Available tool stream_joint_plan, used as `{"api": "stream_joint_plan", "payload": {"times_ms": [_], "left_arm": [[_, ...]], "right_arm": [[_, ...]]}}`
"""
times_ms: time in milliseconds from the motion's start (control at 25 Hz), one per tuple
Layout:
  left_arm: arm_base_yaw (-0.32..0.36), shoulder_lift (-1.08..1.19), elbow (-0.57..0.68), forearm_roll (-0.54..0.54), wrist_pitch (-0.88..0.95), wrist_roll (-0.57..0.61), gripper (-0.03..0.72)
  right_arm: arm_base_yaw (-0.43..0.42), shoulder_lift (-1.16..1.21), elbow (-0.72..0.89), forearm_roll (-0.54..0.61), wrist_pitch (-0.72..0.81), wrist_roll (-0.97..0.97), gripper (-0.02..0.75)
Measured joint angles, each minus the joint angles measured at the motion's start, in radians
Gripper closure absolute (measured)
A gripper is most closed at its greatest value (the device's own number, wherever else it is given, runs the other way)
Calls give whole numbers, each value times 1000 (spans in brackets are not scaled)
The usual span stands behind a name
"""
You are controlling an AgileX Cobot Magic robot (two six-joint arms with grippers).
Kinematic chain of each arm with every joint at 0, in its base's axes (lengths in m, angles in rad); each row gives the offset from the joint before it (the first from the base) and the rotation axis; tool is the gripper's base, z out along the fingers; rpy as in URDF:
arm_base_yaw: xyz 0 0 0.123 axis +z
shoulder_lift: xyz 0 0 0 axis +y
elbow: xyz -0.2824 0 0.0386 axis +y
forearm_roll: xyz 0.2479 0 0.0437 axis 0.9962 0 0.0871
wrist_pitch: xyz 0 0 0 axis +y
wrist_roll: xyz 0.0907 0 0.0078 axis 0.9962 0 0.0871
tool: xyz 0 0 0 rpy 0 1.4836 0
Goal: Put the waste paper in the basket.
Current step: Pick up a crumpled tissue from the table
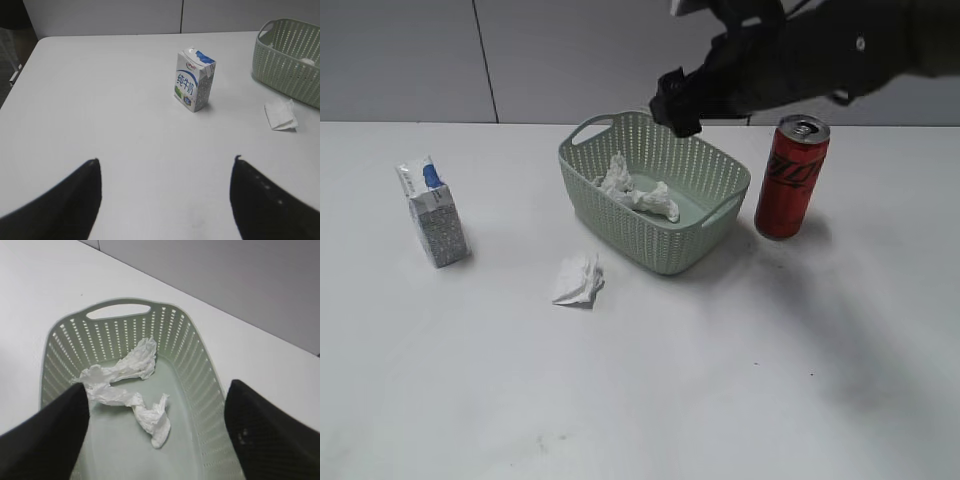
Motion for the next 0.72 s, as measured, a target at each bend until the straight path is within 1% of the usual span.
{"api": "stream_joint_plan", "payload": {"times_ms": [120,200,360,520,720], "left_arm": [[0,0,0,0,0,0,97],[0,0,0,0,0,0,97],[0,0,0,0,0,0,97],[0,0,0,0,0,0,97],[0,0,0,0,0,0,97]], "right_arm": [[-7,-5,-128,0,223,37,108],[-23,-5,-214,0,346,74,121],[-94,-7,-354,1,557,105,147],[-190,-8,-431,5,749,110,153],[-306,-8,-448,8,991,53,154]]}}
